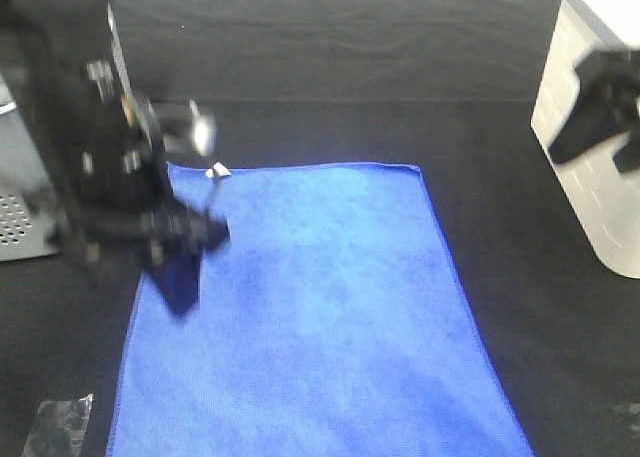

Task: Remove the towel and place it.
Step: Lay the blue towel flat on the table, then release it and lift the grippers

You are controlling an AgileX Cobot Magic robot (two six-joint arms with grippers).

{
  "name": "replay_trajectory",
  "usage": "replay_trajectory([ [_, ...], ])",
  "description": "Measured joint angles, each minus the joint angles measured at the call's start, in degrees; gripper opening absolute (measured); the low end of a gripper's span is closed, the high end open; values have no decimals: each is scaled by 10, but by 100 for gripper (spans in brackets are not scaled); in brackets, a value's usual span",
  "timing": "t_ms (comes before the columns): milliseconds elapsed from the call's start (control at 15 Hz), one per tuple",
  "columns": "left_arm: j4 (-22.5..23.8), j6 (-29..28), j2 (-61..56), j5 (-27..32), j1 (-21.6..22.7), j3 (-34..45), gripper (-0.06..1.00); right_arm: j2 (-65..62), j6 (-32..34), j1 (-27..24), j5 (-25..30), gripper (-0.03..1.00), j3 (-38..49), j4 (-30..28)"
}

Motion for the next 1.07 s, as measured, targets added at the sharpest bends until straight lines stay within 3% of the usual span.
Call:
replay_trajectory([
  [267, 19, 28, 117, 1, 73, -198, 63, 140, -11, -1, 42, 72, -183, 18],
  [400, 27, 28, 186, 1, 84, -301, 65, 202, -8, -1, 68, 77, -256, 18],
  [467, 30, 28, 224, 1, 85, -359, 71, 227, 0, -1, 73, 79, -281, 18],
  [733, 32, 9, 360, 20, 91, -548, 77, 324, 3, 1, 73, 80, -365, 18],
  [1067, 29, -7, 418, 26, 136, -586, 78, 427, 4, 49, 87, 80, -434, -13],
])
